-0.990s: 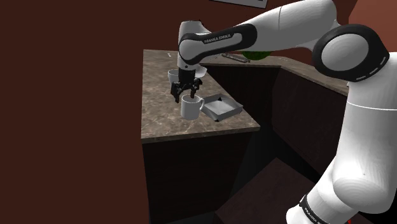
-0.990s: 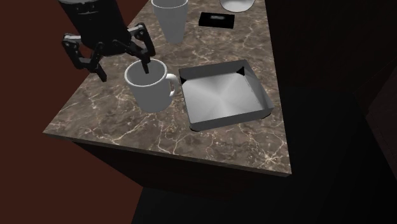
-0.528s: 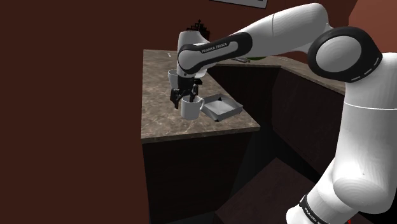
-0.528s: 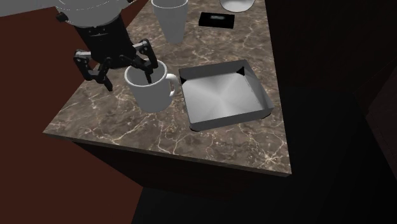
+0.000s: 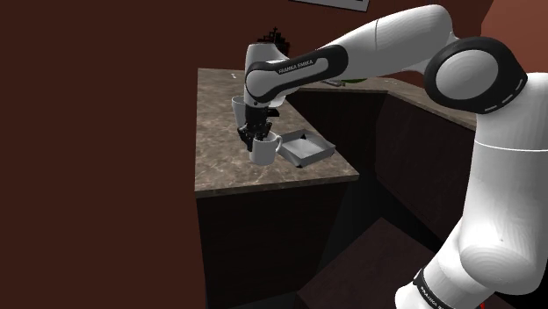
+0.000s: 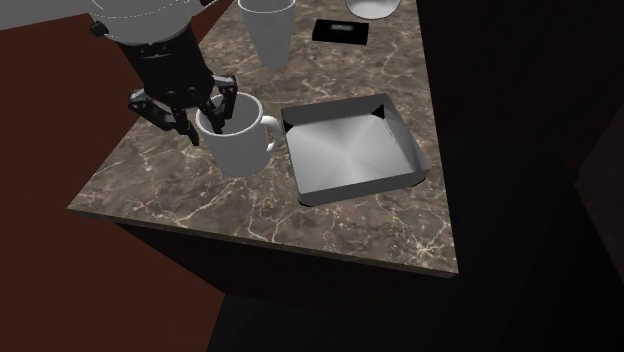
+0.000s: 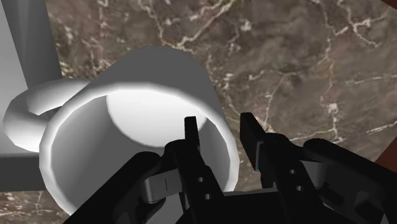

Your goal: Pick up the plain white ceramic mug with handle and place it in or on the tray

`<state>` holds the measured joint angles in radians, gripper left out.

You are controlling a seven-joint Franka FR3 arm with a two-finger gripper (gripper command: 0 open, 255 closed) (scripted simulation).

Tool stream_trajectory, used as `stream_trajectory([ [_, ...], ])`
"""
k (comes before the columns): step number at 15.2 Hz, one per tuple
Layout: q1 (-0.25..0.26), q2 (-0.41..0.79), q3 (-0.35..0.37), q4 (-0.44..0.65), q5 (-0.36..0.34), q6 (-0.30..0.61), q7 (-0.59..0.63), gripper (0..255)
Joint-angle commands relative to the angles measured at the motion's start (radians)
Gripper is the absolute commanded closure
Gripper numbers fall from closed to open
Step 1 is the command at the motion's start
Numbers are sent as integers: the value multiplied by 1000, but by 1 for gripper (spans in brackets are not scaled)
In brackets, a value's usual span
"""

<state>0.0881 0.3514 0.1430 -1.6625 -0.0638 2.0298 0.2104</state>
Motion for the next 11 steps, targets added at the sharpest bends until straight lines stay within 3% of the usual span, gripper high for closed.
stream_trajectory([
  [1,0,0,0,0,0,0,0,255],
  [11,0,-11,1,25,2,-36,-2,255],
])
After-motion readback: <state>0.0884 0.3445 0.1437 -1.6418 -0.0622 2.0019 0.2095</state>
